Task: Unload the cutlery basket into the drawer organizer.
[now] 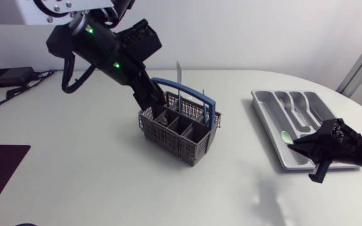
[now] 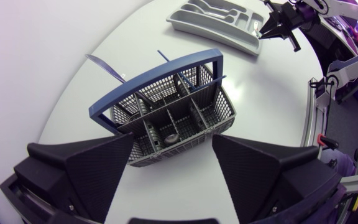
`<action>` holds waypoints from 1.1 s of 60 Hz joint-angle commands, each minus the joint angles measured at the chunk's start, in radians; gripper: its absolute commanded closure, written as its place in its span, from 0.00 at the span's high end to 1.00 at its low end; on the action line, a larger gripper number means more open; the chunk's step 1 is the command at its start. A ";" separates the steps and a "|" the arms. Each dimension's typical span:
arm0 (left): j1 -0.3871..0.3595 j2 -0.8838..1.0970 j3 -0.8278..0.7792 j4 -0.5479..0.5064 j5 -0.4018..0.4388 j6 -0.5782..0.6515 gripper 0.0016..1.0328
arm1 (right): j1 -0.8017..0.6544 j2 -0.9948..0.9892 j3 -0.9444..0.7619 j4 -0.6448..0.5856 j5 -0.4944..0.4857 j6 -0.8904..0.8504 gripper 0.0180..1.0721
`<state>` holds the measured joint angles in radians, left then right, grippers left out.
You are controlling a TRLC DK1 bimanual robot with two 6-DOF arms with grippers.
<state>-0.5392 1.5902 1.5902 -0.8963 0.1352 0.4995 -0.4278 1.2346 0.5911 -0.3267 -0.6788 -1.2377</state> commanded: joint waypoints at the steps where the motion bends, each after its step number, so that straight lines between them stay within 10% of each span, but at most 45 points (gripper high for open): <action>1: 0.010 -0.021 -0.032 0.007 -0.005 0.031 0.86 | -0.068 0.111 0.075 -0.012 -0.015 -0.158 0.05; 16: 0.016 -0.021 -0.072 0.025 -0.005 0.053 0.86 | -0.201 0.396 0.317 -0.219 0.001 -0.522 0.05; 47: 0.005 -0.016 -0.105 0.051 -0.019 0.070 0.86 | -0.316 0.666 0.490 -0.209 0.159 -0.849 0.06; 56: -0.005 -0.015 -0.113 0.054 -0.019 0.070 0.86 | -0.324 0.669 0.450 -0.110 0.194 -0.855 0.35; 66: -0.021 -0.018 -0.133 0.066 -0.019 0.086 0.86 | -0.327 0.628 0.424 -0.071 0.196 -0.826 0.42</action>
<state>-0.5491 1.5902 1.4841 -0.8349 0.1215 0.5560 -0.7490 1.8889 1.0431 -0.4141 -0.4812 -2.0499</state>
